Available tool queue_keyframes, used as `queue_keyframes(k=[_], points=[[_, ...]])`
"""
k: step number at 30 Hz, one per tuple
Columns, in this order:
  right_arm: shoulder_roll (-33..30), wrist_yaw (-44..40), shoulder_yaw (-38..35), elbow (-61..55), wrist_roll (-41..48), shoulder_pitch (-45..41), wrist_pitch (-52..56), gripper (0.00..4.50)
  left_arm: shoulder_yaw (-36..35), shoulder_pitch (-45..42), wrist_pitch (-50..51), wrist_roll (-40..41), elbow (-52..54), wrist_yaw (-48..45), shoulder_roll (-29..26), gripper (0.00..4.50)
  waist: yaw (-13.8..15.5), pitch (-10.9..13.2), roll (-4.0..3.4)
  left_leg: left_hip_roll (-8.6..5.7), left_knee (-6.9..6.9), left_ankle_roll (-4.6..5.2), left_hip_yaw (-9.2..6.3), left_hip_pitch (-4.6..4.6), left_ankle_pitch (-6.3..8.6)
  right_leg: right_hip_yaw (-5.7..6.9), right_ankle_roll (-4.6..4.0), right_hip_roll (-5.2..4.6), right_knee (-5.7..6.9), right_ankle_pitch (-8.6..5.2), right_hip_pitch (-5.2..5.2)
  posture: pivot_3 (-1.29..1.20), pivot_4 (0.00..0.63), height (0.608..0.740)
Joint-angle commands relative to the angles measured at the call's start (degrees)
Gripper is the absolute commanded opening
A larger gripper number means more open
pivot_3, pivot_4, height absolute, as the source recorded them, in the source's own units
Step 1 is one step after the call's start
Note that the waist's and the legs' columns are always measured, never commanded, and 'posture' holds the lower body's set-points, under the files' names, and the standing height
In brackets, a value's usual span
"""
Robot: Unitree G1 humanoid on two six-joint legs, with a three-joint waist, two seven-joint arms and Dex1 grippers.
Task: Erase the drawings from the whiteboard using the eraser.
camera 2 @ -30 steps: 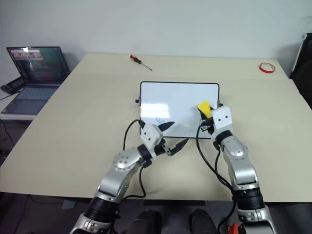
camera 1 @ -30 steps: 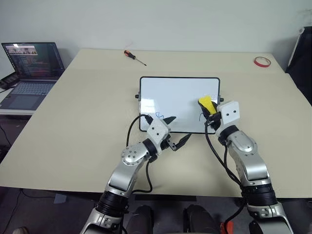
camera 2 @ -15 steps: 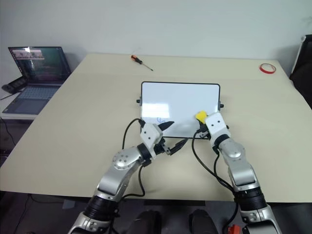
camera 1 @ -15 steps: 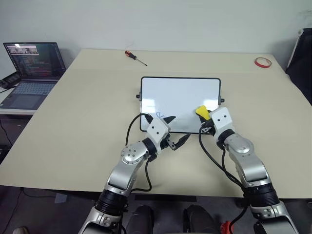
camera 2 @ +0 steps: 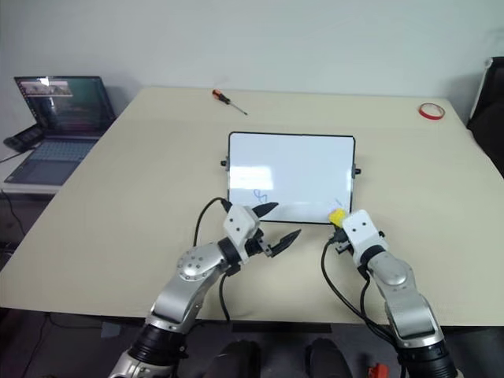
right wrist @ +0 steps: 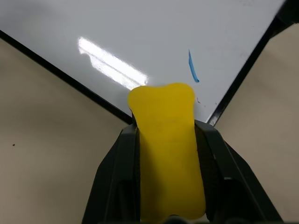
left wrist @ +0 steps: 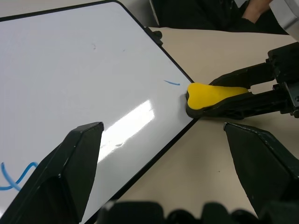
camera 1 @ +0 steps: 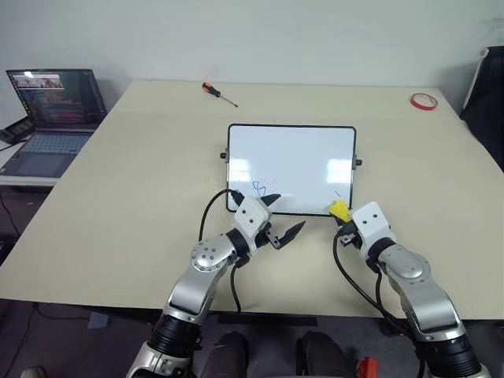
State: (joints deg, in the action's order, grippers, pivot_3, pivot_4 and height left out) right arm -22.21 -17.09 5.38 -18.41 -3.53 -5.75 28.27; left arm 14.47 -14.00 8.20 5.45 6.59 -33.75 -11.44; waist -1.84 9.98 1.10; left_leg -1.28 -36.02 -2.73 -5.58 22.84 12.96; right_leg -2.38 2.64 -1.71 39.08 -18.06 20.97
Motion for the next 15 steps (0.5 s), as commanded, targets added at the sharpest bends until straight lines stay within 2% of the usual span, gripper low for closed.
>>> queue_keyframes(k=[1,9,15], points=[[1.0,1.8,-2.7,0.2,0.1,-3.5,-3.3,1.22,0.7,-0.8,-0.9,0.5,1.5,-0.5,0.4,4.50,0.0,0.0,0.00,0.00,0.00,0.00,0.00,0.00,0.00,0.00,0.00,0.01,0.00,0.00,0.01,0.00,0.150,0.740],[2.5,2.7,-3.3,5.4,0.1,-10.0,-7.0,1.22,1.0,-0.9,-1.0,0.3,1.6,-0.7,0.9,4.50,0.1,0.0,0.00,-0.01,0.03,0.00,0.02,0.09,0.00,-0.01,-0.01,0.00,-0.03,0.00,0.10,0.00,0.150,0.740],[1.2,1.1,-2.0,7.5,-0.7,-9.1,-3.0,1.22,0.8,-0.9,-0.9,0.3,1.9,-0.4,0.6,4.50,0.1,0.0,-0.01,0.00,0.04,0.00,0.03,0.09,0.00,-0.02,-0.01,-0.01,-0.03,0.00,0.12,0.00,0.150,0.740]])
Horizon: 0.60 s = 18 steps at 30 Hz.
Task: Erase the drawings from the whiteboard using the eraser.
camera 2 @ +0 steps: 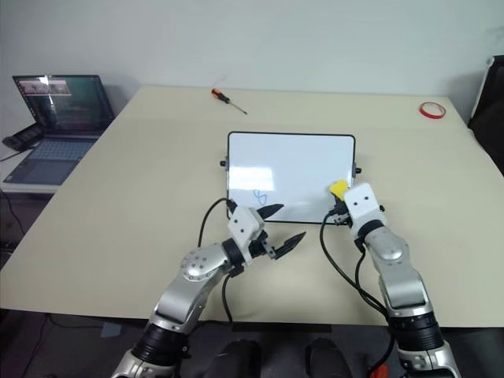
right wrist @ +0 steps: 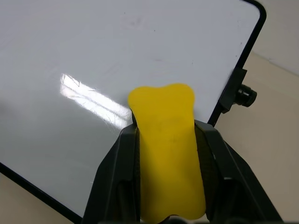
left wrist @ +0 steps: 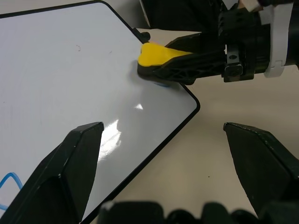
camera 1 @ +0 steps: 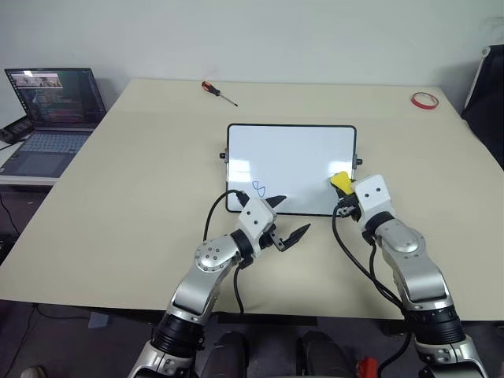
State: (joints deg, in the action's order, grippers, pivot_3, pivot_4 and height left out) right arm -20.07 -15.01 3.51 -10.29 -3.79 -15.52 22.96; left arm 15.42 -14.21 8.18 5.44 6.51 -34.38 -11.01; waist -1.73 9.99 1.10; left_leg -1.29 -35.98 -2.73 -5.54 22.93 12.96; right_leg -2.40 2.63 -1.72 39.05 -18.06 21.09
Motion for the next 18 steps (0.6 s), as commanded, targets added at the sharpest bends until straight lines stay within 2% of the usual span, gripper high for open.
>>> queue_keyframes(k=[1,11,18], points=[[-1.2,-1.3,-0.1,-0.6,-0.4,1.3,3.1,1.22,-0.1,-0.7,-0.8,0.3,2.1,0.3,0.2,4.50,0.0,0.0,0.00,0.00,0.00,0.00,0.00,-0.01,0.00,-0.01,0.00,0.00,0.00,0.00,0.00,0.00,0.150,0.740],[-1.9,-3.2,-1.9,-7.3,1.9,7.2,12.2,1.22,0.0,-0.5,-0.6,0.3,2.6,0.5,0.0,4.50,0.1,0.0,0.01,0.00,-0.04,0.00,-0.09,-0.15,0.00,0.07,0.00,0.00,0.00,0.00,-0.25,0.00,0.150,0.740],[-2.1,-3.3,-2.3,-10.1,1.9,8.6,14.3,1.22,-0.7,-1.9,-1.4,0.2,0.9,0.2,-0.1,4.50,0.0,0.0,0.01,0.00,-0.04,0.00,-0.10,-0.18,0.00,0.07,0.01,0.01,0.01,0.00,-0.27,0.00,0.150,0.740]])
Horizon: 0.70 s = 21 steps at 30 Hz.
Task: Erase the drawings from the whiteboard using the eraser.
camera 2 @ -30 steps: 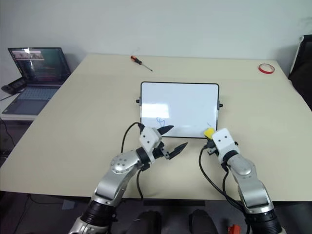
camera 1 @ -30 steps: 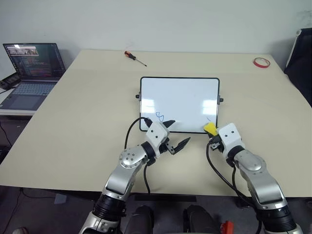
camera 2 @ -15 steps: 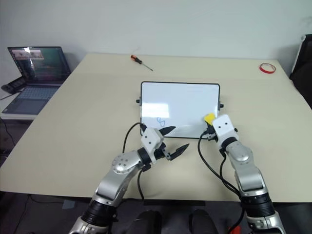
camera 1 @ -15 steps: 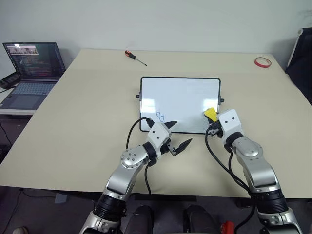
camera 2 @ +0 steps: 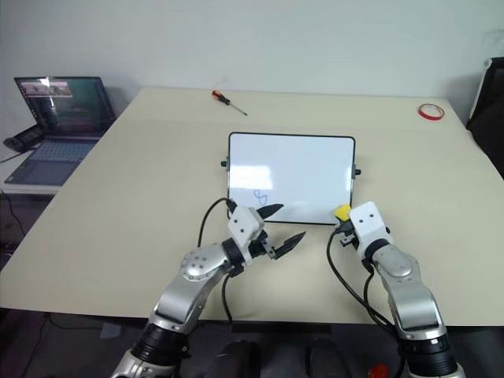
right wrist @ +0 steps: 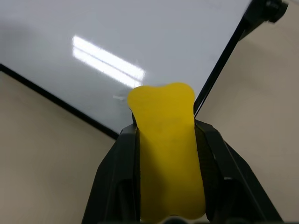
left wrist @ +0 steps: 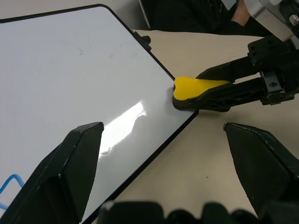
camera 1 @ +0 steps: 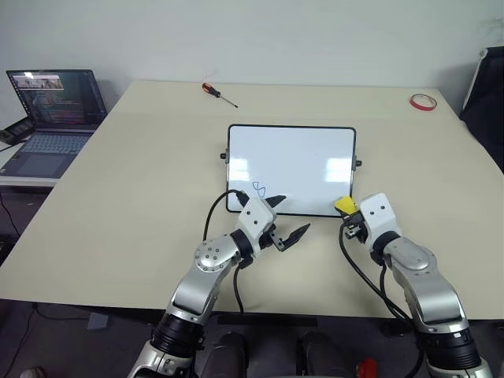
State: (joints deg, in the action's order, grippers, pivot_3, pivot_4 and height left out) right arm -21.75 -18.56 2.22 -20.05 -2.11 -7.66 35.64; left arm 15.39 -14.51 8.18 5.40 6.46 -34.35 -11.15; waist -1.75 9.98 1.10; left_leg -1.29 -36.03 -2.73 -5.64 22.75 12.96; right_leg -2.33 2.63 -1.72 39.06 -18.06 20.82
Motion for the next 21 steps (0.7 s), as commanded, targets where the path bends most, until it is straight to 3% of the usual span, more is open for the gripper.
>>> queue_keyframes(k=[1,12,21], points=[[-0.3,0.4,-1.3,-0.4,0.3,0.8,1.5,1.22,-0.7,-1.7,-1.5,0.2,0.8,0.2,0.1,4.50,0.0,0.0,0.00,0.00,0.00,0.00,0.00,0.00,0.00,0.01,0.00,0.00,0.00,0.00,0.00,0.00,0.150,0.740],[3.3,4.4,-3.2,4.5,0.8,-3.2,-18.5,1.22,-6.4,4.6,-4.2,-2.2,4.3,8.1,-1.9,4.50,-0.2,0.0,-0.02,0.03,0.06,0.00,0.07,0.08,0.00,-0.07,0.00,0.01,0.00,0.00,0.19,0.00,0.150,0.740],[7.1,3.5,0.9,17.2,0.5,-14.3,-30.0,1.22,-11.4,12.9,-4.5,-3.6,7.1,15.4,-1.8,4.50,-0.1,0.0,-0.01,0.04,0.06,0.00,0.10,0.13,0.00,-0.09,-0.02,0.00,0.01,0.00,0.27,0.00,0.150,0.740]])
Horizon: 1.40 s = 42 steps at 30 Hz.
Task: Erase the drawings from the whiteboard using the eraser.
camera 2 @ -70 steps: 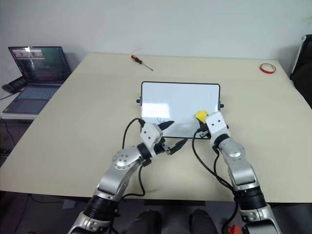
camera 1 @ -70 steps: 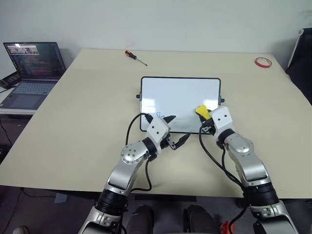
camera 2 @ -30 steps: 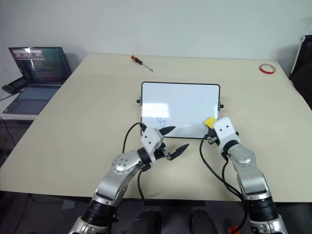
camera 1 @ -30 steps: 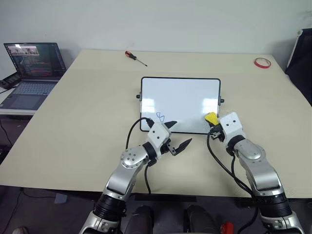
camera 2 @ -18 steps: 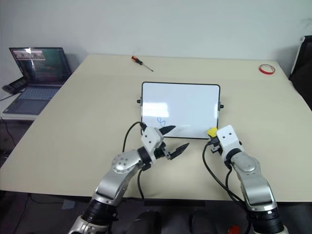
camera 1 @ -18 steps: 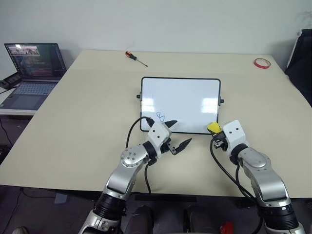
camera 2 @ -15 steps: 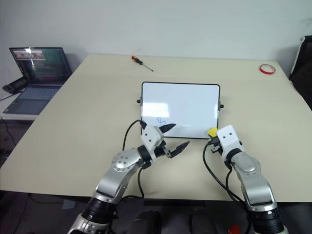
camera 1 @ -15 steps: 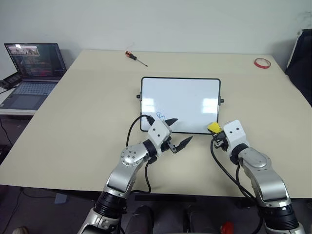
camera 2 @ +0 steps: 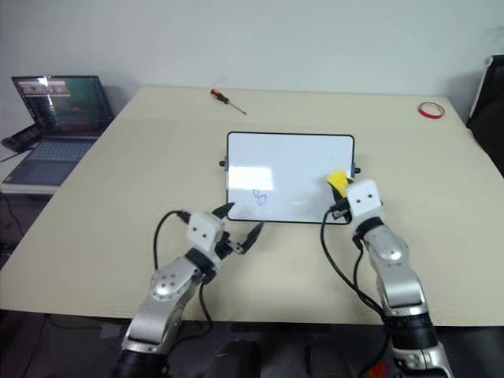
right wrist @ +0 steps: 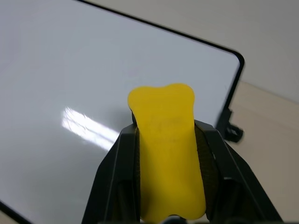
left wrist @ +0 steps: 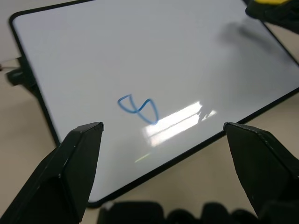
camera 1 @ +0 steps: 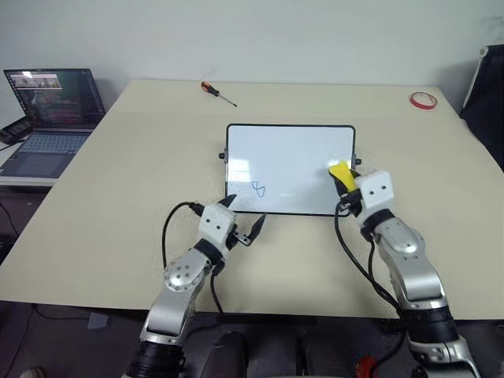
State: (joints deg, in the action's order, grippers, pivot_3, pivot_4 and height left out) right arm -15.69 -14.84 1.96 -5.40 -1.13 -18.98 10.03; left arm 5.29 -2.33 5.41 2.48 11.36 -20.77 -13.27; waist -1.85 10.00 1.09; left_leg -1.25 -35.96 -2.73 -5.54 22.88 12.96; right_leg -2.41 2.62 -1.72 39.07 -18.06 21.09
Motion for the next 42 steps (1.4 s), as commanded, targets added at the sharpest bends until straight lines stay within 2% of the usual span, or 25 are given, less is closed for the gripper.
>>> queue_keyframes(k=[1,10,19,28,34,38,42], points=[[1.8,-0.1,1.9,4.6,-0.8,-4.5,-5.8,1.22,-1.4,1.1,-2.3,-1.2,2.1,2.4,0.1,4.50,0.0,0.0,0.01,-0.01,0.00,0.00,-0.01,0.01,0.00,0.01,0.00,0.00,0.00,0.00,0.00,0.00,0.150,0.740],[9.3,-1.3,8.2,17.6,-2.6,-14.9,-12.5,1.22,-2.3,-0.2,-1.7,-1.1,2.6,4.3,0.0,4.50,0.0,0.0,0.00,-0.01,0.00,0.00,0.00,0.02,0.00,0.01,-0.01,-0.01,0.01,0.01,0.03,0.00,0.150,0.740],[13.9,-1.0,11.6,26.6,-5.1,-19.8,-14.7,1.22,-2.7,0.4,-1.7,-1.1,3.0,4.6,-0.1,4.50,0.0,0.0,-0.01,0.00,0.00,-0.01,0.00,0.02,0.00,0.01,-0.02,-0.01,0.03,0.01,0.06,0.00,0.150,0.740],[12.4,-1.1,14.9,33.1,-11.0,-20.5,-9.7,1.22,-2.1,0.2,-1.7,-1.5,3.9,5.0,0.2,4.50,0.0,0.0,-0.03,0.00,0.00,-0.01,0.01,0.02,0.00,0.00,-0.02,-0.01,0.04,0.01,0.07,0.00,0.150,0.740],[11.4,-4.8,16.9,30.2,-11.6,-17.5,-7.7,1.22,-2.0,-0.4,-1.4,-1.7,4.7,5.8,0.5,4.50,0.0,0.0,-0.03,0.00,-0.01,-0.01,0.00,-0.05,0.00,0.01,-0.03,0.00,0.06,0.02,0.01,0.00,0.150,0.740],[10.0,-10.2,19.6,26.4,-11.6,-14.0,-5.6,1.22,-2.1,-0.3,-1.0,-1.8,5.3,6.4,0.8,4.50,0.0,0.0,-0.03,0.00,-0.01,-0.01,0.00,-0.04,0.00,0.01,-0.02,0.00,0.06,0.02,0.01,0.00,0.150,0.740],[9.2,-8.7,18.7,27.9,-12.6,-15.5,-4.6,1.22,-2.3,0.2,-0.9,-1.6,5.6,6.4,0.6,4.50,0.0,0.0,-0.02,0.00,-0.01,-0.01,-0.02,-0.07,0.00,0.02,-0.05,0.00,0.09,0.04,0.00,0.00,0.150,0.740]])
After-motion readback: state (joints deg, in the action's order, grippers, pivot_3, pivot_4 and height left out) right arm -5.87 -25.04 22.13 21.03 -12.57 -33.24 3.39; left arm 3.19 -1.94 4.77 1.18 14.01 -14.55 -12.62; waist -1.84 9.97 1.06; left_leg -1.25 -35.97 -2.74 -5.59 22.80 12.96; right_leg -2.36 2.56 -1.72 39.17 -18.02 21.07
